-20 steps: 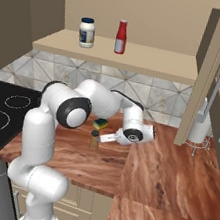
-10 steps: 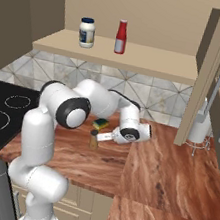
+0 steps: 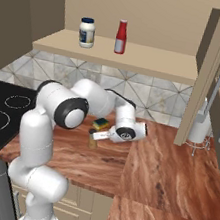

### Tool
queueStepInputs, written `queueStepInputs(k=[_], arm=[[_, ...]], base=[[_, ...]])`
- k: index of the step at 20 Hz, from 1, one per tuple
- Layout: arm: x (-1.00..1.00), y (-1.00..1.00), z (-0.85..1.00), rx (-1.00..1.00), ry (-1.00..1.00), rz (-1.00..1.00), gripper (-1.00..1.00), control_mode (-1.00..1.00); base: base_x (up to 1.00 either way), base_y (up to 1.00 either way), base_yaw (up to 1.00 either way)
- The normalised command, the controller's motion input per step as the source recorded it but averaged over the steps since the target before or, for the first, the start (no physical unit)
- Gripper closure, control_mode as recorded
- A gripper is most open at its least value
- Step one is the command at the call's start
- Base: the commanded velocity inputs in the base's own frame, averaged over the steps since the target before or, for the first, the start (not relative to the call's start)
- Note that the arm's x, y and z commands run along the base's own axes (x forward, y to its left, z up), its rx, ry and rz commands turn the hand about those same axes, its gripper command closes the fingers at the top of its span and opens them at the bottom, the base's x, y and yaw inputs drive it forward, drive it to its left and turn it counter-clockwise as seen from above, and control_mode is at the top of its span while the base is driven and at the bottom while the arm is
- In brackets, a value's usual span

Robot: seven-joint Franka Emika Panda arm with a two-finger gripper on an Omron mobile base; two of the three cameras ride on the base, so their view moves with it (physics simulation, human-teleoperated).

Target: There are various items on the counter. Only move the condiments/shakers into the cabinet.

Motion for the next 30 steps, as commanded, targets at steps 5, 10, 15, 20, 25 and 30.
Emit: queueStepInputs(k=[5, 10, 15, 20, 25, 30], arm=[[0.0, 0.19, 0.0, -0.01, 0.0, 0.0, -1.0, -1.0], [0.0, 0.03, 0.0, 0.0, 0.0, 0.0, 1.0, -1.0], [0.0, 0.0, 0.0, 0.0, 0.0, 0.0, 1.0, -1.0], [-0.16, 0.0, 0.34, 0.0, -0.16, 0.0, 1.0, -1.0], [-0.54, 0.0, 0.92, 0.0, -0.38, 0.0, 1.0, -1.0], [-0.69, 0.0, 1.0, -0.05, -0.38, -0.01, 1.0, -1.0]], base=[[0.0, 0.0, 0.0], [0.0, 0.0, 0.0], [0.0, 0.0, 0.0], [0.0, 0.0, 0.0], [0.0, 0.0, 0.0], [0.0, 0.0, 0.0]])
